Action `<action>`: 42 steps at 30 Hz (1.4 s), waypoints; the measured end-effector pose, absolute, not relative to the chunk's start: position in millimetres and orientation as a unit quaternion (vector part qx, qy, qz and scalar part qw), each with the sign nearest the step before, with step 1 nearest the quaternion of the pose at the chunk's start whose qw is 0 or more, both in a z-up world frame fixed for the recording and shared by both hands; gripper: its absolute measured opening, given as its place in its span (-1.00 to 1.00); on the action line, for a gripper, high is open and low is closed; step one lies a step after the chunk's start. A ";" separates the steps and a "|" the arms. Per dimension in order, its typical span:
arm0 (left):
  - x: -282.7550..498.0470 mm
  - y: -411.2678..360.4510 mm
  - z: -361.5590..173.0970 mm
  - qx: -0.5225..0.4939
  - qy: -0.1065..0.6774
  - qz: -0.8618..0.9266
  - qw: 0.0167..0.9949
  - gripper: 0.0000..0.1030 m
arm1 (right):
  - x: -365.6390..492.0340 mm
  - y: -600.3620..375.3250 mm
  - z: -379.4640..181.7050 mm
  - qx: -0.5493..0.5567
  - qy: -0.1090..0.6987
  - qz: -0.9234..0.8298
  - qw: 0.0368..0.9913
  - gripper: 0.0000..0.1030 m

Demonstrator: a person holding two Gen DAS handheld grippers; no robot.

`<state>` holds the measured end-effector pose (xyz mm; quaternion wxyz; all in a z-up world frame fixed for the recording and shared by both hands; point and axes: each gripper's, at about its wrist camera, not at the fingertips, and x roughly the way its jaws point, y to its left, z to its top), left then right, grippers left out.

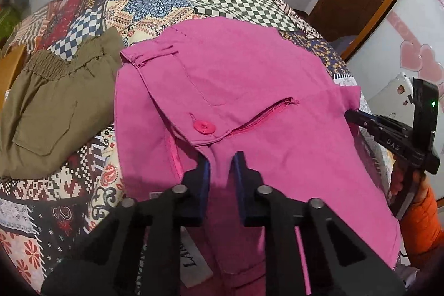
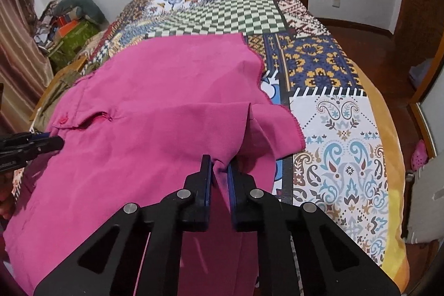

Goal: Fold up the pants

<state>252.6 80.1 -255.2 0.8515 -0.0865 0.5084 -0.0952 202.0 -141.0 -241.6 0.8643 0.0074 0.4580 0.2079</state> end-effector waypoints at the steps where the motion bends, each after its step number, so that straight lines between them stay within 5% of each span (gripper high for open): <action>1: 251.7 81.5 -253.4 -0.086 0.506 -0.094 0.853 -0.79 | 200.1 -142.0 -240.5 0.007 0.455 0.207 0.866 -0.85; 5: 251.4 85.5 -250.2 -0.071 0.500 -0.081 0.859 -0.94 | 194.5 -143.8 -240.6 -0.001 0.453 0.205 0.867 -0.88; 16: 254.5 92.2 -261.1 -0.071 0.514 -0.063 0.853 -0.93 | 189.0 -138.0 -252.6 -0.024 0.484 0.206 0.850 -0.89; 25: 254.5 104.7 -230.1 -0.085 0.489 -0.028 0.868 -0.79 | 187.8 -153.7 -217.0 -0.003 0.461 0.207 0.863 -0.73; 30: 263.0 105.7 -215.5 -0.084 0.463 -0.020 0.882 -0.19 | 197.1 -158.0 -196.9 0.010 0.434 0.206 0.877 -0.53; 33: 271.9 105.4 -215.1 -0.086 0.461 -0.020 0.883 -0.18 | 205.7 -156.8 -192.3 0.005 0.415 0.198 0.888 -0.22; 42: 301.4 114.8 -243.9 -0.111 0.487 -0.013 0.866 -0.18 | 251.0 -147.2 -220.5 -0.010 0.432 0.190 0.882 -0.22</action>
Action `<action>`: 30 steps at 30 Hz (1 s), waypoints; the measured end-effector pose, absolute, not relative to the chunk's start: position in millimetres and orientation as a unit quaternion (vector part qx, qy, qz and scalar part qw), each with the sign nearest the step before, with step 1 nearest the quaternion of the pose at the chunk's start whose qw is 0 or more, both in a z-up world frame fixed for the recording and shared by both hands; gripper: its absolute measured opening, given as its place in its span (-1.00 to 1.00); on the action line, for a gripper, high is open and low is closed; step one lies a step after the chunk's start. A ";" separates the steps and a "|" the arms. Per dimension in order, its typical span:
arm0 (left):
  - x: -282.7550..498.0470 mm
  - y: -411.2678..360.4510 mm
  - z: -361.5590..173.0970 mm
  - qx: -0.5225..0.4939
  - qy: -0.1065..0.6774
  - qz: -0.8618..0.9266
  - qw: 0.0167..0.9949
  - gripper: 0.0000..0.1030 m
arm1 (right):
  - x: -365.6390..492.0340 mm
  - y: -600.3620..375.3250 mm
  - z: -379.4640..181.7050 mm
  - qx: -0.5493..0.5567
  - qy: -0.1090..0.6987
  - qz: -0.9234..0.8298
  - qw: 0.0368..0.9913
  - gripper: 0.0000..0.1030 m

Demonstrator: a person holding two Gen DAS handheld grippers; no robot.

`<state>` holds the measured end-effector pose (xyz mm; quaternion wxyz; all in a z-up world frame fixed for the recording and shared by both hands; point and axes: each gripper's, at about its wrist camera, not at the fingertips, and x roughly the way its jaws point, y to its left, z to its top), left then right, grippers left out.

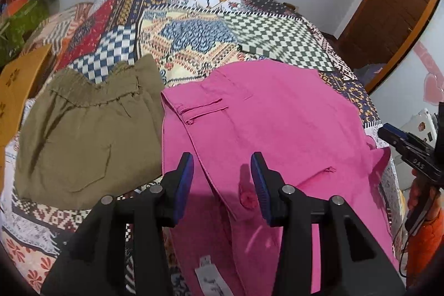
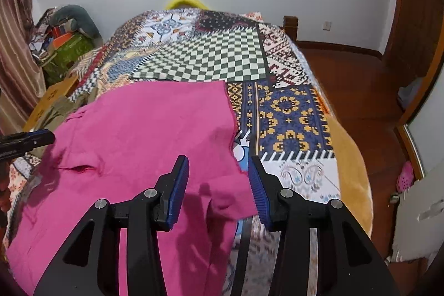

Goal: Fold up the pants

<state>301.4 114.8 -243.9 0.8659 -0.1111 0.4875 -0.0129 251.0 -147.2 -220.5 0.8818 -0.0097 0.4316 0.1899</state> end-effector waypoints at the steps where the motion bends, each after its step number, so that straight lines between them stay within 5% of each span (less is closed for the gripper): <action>1: 304.2 116.8 -248.5 -0.116 0.492 -0.011 0.863 -0.18 | 256.4 -145.8 -225.4 -0.009 0.437 0.190 0.879 -0.22; 14: 324.2 108.2 -260.9 -0.080 0.484 0.012 0.871 -0.18 | 289.8 -133.8 -258.8 -0.004 0.479 0.217 0.850 -0.22; 19: 327.2 105.5 -261.9 -0.058 0.480 0.021 0.875 -0.41 | 293.5 -125.0 -261.4 -0.010 0.476 0.227 0.850 -0.24; 25: 326.7 108.2 -261.1 -0.057 0.475 0.029 0.877 -0.61 | 291.2 -121.6 -259.4 -0.018 0.463 0.230 0.856 -0.79; 30: 323.6 98.2 -255.1 -0.027 0.459 0.032 0.887 -0.88 | 285.2 -116.4 -251.5 -0.048 0.434 0.220 0.872 -0.84</action>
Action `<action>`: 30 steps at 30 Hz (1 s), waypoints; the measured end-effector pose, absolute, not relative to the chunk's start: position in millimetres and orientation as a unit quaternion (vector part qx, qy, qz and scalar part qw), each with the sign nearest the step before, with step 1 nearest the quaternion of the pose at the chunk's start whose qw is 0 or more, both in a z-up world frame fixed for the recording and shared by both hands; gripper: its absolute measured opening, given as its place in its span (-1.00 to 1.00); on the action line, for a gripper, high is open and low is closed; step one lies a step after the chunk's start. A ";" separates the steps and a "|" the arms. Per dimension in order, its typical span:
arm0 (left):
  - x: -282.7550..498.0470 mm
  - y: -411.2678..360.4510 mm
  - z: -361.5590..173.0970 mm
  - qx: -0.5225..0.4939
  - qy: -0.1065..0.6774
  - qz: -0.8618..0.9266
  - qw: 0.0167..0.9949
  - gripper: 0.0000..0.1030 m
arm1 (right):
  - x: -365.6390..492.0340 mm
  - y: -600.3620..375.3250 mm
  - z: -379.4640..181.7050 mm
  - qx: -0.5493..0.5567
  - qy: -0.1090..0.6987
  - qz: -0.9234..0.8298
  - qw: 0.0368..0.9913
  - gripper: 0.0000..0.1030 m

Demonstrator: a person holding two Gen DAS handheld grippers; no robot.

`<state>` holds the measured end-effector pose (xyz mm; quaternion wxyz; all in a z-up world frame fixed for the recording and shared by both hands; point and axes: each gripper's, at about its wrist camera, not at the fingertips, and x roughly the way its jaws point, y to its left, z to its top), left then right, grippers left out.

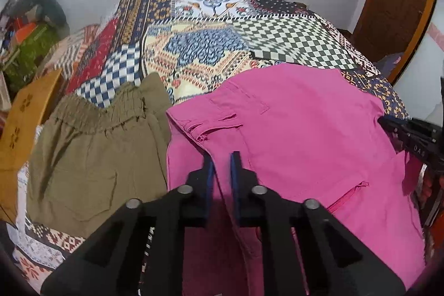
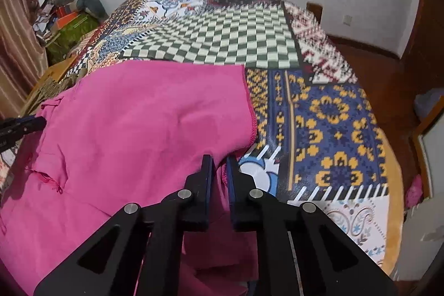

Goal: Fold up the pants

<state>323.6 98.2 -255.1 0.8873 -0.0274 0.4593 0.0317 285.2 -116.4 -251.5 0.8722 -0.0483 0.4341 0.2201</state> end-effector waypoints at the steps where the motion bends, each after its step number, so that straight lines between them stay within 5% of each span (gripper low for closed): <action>1: 322.4 96.3 -252.9 -0.021 0.454 0.030 0.890 -0.88 | 284.1 -115.9 -249.5 -0.057 0.427 0.214 0.877 -0.85; 9: 320.6 105.4 -251.7 -0.009 0.446 0.052 0.893 -0.89 | 287.7 -116.0 -248.6 -0.088 0.412 0.186 0.888 -1.00; 21: 315.0 102.9 -247.2 0.009 0.462 0.042 0.886 -0.74 | 289.7 -128.7 -233.8 -0.044 0.427 0.203 0.880 -0.95; 25: 311.0 113.8 -232.3 -0.013 0.453 0.042 0.890 -0.54 | 288.7 -124.8 -220.3 -0.036 0.425 0.219 0.878 -0.68; 27: 310.1 120.1 -222.8 -0.016 0.444 0.050 0.895 -0.16 | 288.9 -121.2 -214.2 -0.041 0.418 0.223 0.880 -0.42; 30: 309.5 128.5 -209.3 -0.013 0.426 0.065 0.902 -0.01 | 289.5 -117.0 -203.8 -0.052 0.401 0.223 0.887 -0.28</action>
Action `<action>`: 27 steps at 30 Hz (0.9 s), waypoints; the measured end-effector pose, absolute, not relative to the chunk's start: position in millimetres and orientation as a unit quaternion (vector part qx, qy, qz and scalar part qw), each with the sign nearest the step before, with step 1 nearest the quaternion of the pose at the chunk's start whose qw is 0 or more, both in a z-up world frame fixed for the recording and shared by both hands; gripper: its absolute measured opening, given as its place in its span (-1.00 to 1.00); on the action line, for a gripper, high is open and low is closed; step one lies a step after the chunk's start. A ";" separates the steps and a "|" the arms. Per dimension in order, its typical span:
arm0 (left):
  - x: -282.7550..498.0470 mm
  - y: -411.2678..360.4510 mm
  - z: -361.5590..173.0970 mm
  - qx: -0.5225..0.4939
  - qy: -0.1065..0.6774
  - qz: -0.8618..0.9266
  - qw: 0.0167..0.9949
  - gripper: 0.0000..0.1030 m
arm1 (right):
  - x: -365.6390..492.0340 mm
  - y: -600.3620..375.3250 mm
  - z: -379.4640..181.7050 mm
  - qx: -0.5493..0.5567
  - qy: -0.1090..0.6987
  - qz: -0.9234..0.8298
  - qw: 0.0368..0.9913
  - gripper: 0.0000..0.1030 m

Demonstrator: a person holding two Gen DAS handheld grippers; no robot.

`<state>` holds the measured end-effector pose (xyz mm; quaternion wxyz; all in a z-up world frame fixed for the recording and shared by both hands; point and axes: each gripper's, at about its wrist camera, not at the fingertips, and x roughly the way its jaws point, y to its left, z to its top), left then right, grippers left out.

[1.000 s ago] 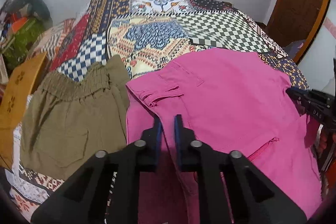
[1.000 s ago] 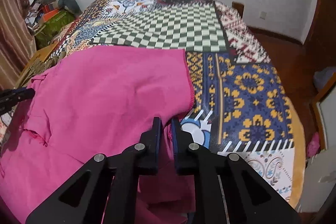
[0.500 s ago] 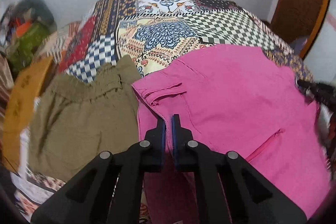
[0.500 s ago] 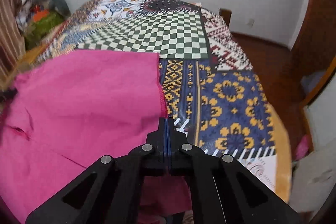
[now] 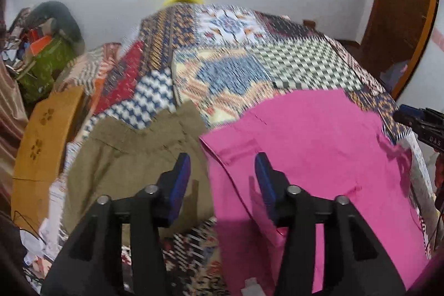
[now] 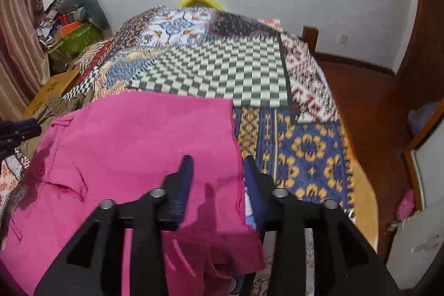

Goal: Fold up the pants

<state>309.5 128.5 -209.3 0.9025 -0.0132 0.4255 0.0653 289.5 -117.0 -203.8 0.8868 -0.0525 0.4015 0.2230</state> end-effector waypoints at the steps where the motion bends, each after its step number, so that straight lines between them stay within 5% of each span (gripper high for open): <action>1: 310.9 131.4 -205.5 -0.012 0.423 0.068 0.903 0.00 | 290.7 -116.1 -201.2 -0.052 0.401 0.226 0.886 -0.28; 13: 345.0 164.1 -198.3 -0.047 0.427 0.054 0.902 0.16 | 324.4 -105.0 -186.5 -0.035 0.394 0.239 0.887 -0.27; 27: 383.2 177.4 -269.0 -0.081 0.495 0.038 0.864 0.16 | 380.2 -90.0 -223.4 -0.040 0.436 0.250 0.864 -0.27</action>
